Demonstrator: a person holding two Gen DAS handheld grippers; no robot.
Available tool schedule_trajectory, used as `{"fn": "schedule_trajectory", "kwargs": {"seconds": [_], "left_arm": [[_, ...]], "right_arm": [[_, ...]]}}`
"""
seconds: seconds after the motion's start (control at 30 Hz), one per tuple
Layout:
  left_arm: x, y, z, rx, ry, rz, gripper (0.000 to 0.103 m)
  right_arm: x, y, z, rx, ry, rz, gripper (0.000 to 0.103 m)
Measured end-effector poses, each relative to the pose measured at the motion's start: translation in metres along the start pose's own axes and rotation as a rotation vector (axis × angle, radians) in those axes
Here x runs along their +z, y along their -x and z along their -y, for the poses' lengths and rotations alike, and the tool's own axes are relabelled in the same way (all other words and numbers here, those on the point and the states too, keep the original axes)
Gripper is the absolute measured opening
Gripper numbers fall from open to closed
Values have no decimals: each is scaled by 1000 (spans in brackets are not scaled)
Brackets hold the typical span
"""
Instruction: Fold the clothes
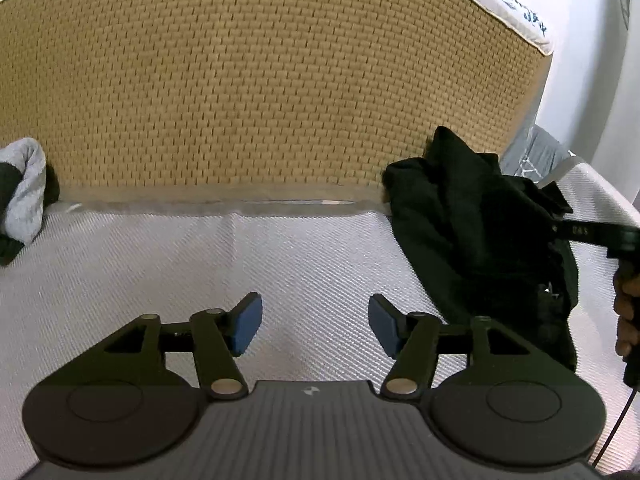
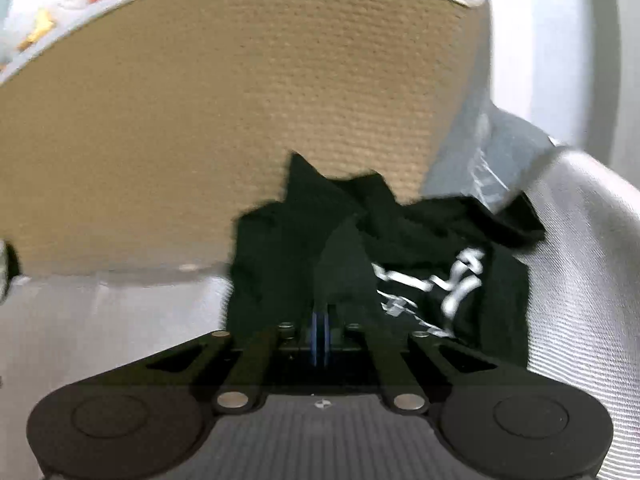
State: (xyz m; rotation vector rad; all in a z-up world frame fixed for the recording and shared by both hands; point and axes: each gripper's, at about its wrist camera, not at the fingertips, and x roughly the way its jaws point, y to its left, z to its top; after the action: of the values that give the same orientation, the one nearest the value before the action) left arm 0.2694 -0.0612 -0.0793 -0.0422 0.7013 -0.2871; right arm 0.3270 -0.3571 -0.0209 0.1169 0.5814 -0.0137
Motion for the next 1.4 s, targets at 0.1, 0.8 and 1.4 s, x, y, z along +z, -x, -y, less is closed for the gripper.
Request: {"fn": "schedule_trajectory", "kwargs": {"seconds": [0.1, 0.8, 1.4], "left_arm": [[-2, 3, -6, -12, 15, -1, 68], [-12, 23, -64, -27, 104, -34, 80], [-27, 28, -87, -123, 36, -122, 82]], "right_arm": [[2, 7, -29, 88, 14, -9, 4], [-71, 53, -170, 418, 138, -143, 4], [-116, 85, -226, 505, 232, -219, 4]]}}
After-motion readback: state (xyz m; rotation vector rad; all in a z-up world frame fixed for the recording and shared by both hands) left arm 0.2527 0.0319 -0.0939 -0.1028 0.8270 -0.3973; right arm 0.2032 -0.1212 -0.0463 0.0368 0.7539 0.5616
